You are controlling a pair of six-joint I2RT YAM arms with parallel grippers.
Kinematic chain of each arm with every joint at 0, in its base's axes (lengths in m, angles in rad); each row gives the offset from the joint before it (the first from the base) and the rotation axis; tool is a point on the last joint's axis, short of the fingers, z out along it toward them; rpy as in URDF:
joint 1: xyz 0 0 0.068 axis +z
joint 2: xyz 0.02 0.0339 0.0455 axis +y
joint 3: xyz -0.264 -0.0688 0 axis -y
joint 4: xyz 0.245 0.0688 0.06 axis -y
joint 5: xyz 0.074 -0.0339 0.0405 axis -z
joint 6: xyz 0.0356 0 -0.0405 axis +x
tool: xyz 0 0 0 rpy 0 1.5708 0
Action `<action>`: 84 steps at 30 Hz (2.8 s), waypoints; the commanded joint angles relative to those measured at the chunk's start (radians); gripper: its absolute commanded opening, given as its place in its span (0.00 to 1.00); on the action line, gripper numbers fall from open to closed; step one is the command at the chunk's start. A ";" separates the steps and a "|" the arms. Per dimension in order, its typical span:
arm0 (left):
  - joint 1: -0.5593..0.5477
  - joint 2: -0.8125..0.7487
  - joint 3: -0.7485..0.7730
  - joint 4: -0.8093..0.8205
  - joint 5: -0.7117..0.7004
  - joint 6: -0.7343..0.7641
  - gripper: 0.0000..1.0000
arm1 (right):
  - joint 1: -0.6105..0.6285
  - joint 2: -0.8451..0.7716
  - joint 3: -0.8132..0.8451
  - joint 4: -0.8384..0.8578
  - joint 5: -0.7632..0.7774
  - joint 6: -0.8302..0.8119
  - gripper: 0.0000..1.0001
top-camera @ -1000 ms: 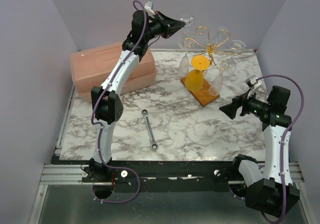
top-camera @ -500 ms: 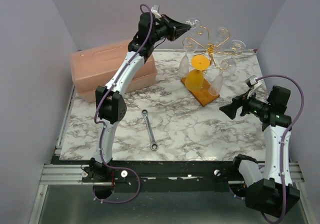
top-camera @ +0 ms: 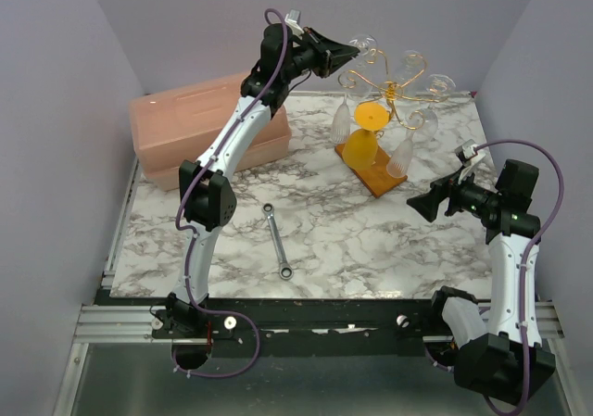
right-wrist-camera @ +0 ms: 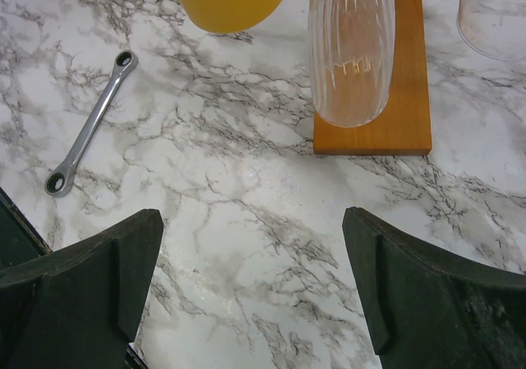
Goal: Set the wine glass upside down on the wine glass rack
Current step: Turn the wine glass upside down at the wine rack.
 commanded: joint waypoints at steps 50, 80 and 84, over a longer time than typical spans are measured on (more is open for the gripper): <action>-0.070 0.058 0.131 0.101 -0.120 -0.082 0.00 | -0.004 -0.021 -0.001 0.002 -0.031 -0.010 1.00; -0.094 0.069 0.130 0.140 -0.361 -0.071 0.00 | -0.006 -0.020 0.000 -0.008 -0.047 -0.020 1.00; -0.094 0.065 0.126 0.143 -0.383 -0.062 0.00 | -0.004 -0.023 0.002 -0.011 -0.048 -0.021 1.00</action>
